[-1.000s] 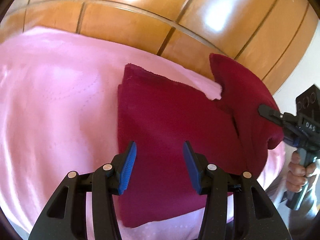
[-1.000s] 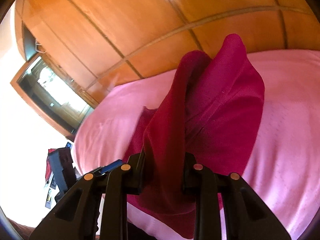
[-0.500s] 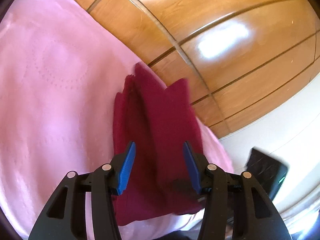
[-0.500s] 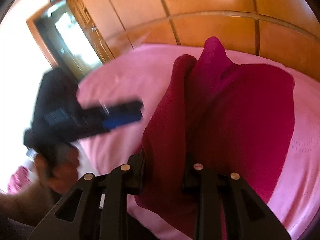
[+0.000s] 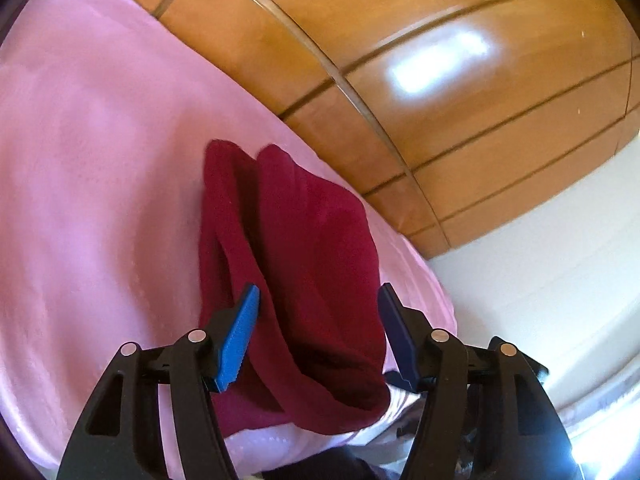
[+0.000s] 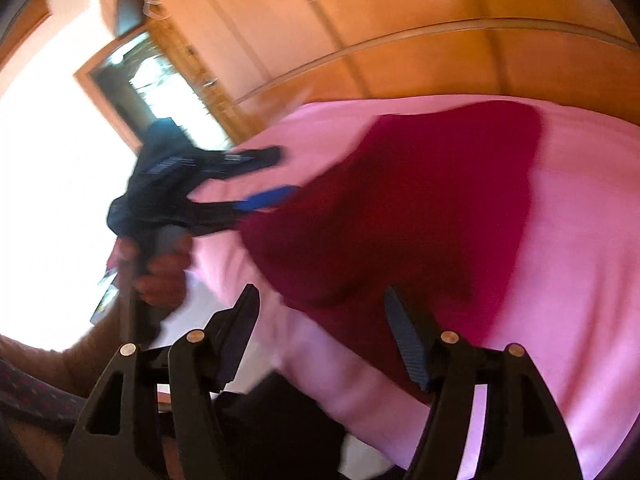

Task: Fold small clothes
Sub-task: 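Fold the lifted sweater half over onto the other half with the right tool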

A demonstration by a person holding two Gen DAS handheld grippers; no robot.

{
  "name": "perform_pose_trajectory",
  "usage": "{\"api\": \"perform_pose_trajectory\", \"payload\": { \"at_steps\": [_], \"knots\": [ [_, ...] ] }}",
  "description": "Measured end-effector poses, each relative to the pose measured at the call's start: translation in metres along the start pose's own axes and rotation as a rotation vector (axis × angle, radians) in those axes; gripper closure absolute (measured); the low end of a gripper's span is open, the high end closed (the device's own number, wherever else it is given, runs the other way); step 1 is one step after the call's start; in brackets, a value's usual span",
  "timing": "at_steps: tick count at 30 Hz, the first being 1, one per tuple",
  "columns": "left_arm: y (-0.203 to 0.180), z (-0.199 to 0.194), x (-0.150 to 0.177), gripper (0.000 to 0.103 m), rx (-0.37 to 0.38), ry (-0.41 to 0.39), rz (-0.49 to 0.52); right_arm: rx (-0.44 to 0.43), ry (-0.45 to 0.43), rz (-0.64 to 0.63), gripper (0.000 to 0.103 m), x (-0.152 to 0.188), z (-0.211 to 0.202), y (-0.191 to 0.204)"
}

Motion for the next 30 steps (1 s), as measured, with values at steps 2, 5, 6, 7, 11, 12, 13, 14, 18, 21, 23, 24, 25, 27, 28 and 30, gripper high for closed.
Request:
{"api": "perform_pose_trajectory", "payload": {
  "at_steps": [2,5,6,7,11,12,13,14,18,21,23,24,25,27,28,30],
  "knots": [
    [-0.003,0.008,0.005,0.043,-0.030,0.051,0.025,0.061,0.001,-0.005,0.037,0.009,-0.006,-0.014],
    [-0.007,0.021,0.013,0.043,-0.055,0.099,0.053,0.152,0.009,-0.031,0.038,0.026,-0.006,-0.031],
    [-0.009,0.025,0.014,0.043,-0.068,0.109,0.064,0.172,0.015,-0.039,0.038,0.031,-0.002,-0.034],
    [-0.010,0.027,0.017,0.043,-0.087,0.116,0.077,0.176,0.016,-0.046,0.038,0.034,0.002,-0.033],
    [-0.010,0.037,0.023,0.043,-0.190,0.143,0.141,0.227,0.027,-0.145,0.038,0.042,0.018,-0.021],
    [-0.010,0.039,0.024,0.043,-0.213,0.149,0.154,0.253,0.030,-0.175,0.038,0.043,0.023,-0.020],
    [-0.010,0.040,0.026,0.043,-0.240,0.157,0.171,0.285,0.030,-0.202,0.039,0.043,0.027,-0.019],
    [-0.010,0.040,0.027,0.043,-0.260,0.162,0.184,0.304,0.025,-0.215,0.042,0.043,0.030,-0.019],
    [-0.008,0.048,0.031,0.057,-0.367,0.175,0.285,0.305,0.013,-0.177,0.067,0.038,0.026,-0.029],
    [-0.005,0.051,0.031,0.084,-0.436,0.168,0.363,0.275,-0.005,-0.119,0.081,0.034,0.016,-0.036],
    [-0.004,0.042,0.028,0.087,-0.407,0.133,0.334,0.266,-0.024,-0.101,0.084,0.027,0.009,-0.036],
    [-0.003,0.037,0.028,0.088,-0.391,0.114,0.316,0.258,-0.029,-0.095,0.084,0.026,0.005,-0.036],
    [0.000,0.028,0.029,0.089,-0.360,0.092,0.281,0.251,-0.028,-0.093,0.084,0.027,0.001,-0.035],
    [0.011,0.018,0.037,0.090,-0.331,0.066,0.223,0.244,-0.006,-0.108,0.085,0.035,0.002,-0.033],
    [0.023,0.015,0.043,0.091,-0.340,0.061,0.190,0.247,0.008,-0.112,0.085,0.041,0.005,-0.033],
    [0.042,0.016,0.054,0.094,-0.347,0.060,0.152,0.259,0.047,-0.109,0.085,0.055,0.017,-0.040]
  ]
}}
Point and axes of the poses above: each gripper's, at about its wrist camera, not at the fingertips, and z roughly the way its jaws point, y to its left, x to its underside, the point moved 10 cm from there along z, roughly the way its jaws point
